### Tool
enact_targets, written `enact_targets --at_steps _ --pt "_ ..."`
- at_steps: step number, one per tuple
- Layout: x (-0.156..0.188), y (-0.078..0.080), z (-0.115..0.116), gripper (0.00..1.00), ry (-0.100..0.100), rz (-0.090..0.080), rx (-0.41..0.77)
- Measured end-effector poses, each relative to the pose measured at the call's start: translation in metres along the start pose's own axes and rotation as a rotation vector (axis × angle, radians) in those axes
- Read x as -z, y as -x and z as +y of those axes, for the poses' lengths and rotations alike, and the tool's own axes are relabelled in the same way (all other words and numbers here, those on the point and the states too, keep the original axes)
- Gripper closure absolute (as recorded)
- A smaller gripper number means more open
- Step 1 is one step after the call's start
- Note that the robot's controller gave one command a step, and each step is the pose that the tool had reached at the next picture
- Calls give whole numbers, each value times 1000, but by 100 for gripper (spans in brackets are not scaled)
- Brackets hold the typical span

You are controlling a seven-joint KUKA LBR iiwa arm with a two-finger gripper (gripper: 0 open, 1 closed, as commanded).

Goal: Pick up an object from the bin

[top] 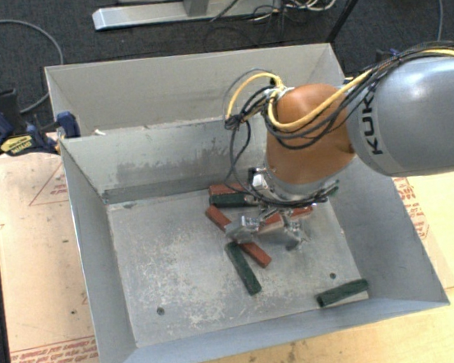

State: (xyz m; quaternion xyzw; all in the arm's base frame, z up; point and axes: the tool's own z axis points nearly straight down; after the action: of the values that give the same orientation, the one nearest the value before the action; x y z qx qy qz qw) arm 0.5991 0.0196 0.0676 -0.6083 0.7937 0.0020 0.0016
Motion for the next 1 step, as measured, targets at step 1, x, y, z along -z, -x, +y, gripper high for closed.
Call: enact_targets --at_steps 1 --pt "6 2 -1 100 -6 0 3"
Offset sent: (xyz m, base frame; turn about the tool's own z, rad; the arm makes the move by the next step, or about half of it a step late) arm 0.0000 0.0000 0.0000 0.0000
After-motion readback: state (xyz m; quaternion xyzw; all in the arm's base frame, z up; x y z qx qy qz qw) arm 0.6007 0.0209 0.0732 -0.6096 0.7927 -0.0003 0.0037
